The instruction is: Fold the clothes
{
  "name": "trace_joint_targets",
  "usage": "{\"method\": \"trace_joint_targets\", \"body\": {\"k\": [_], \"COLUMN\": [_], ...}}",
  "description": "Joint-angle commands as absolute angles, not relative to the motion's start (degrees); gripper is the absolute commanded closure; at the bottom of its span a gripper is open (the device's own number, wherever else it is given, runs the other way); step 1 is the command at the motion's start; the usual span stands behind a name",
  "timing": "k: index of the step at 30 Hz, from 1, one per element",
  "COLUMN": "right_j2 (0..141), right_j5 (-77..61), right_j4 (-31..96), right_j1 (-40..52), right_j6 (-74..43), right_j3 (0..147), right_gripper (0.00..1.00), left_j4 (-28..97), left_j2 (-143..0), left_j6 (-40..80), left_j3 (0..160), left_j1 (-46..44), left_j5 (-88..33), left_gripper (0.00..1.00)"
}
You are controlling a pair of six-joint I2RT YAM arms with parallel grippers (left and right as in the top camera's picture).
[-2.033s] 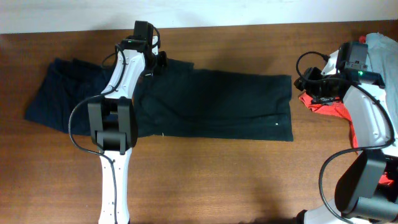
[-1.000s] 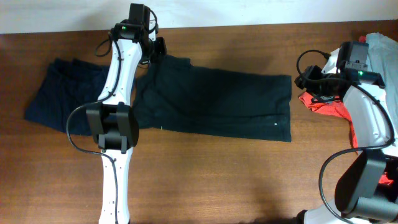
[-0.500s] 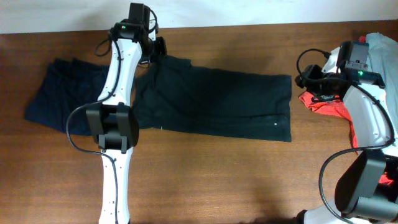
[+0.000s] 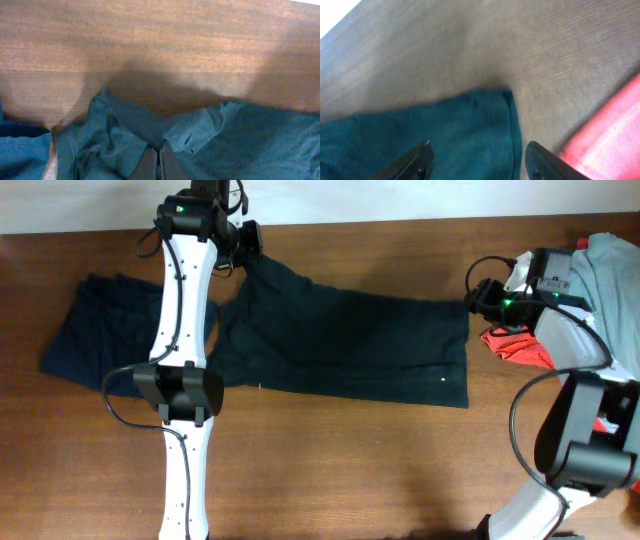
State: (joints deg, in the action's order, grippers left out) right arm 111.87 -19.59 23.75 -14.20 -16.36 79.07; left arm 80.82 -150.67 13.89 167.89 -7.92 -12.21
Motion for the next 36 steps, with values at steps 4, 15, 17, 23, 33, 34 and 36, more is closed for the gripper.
{"method": "trace_joint_targets", "body": {"k": [4, 15, 17, 23, 33, 34, 36], "right_j2": [119.1, 127.5, 127.8, 127.8, 124.6, 123.7, 121.4], "right_j5": [-20.5, -23.2, -23.9, -25.3, -26.2, -26.8, -28.5], "right_j4": [13.9, 3.9, 4.0, 6.8, 11.4, 11.4, 11.7], "right_j1": [-13.9, -13.7, -13.5, -12.6, -14.5, -14.7, -15.0], "right_j6": [-20.4, -25.9, -25.8, -25.8, -23.4, -22.0, -19.1], "right_j3": [79.9, 80.0, 80.0, 80.0, 80.2, 80.3, 80.7], "right_gripper": [0.36, 0.37, 0.43, 0.6, 0.96, 0.96, 0.96], "left_j4": [82.3, 82.4, 82.4, 82.5, 83.7, 84.1, 84.6], "left_j2": [-150.9, -150.9, -150.9, -150.8, -150.6, -150.3, -149.6], "left_j6": [13.2, 13.2, 13.2, 13.2, 13.2, 13.2, 13.1], "left_j3": [168.8, 168.8, 168.8, 168.8, 168.8, 168.8, 168.8], "left_j1": [-8.5, -10.5, -10.5, -10.3, -9.5, -9.4, -8.9], "left_j5": [-12.9, -12.9, -12.9, -12.8, -12.7, -12.7, -12.7], "left_gripper": [1.0, 1.0, 1.0, 1.0, 1.0, 1.0, 1.0]}}
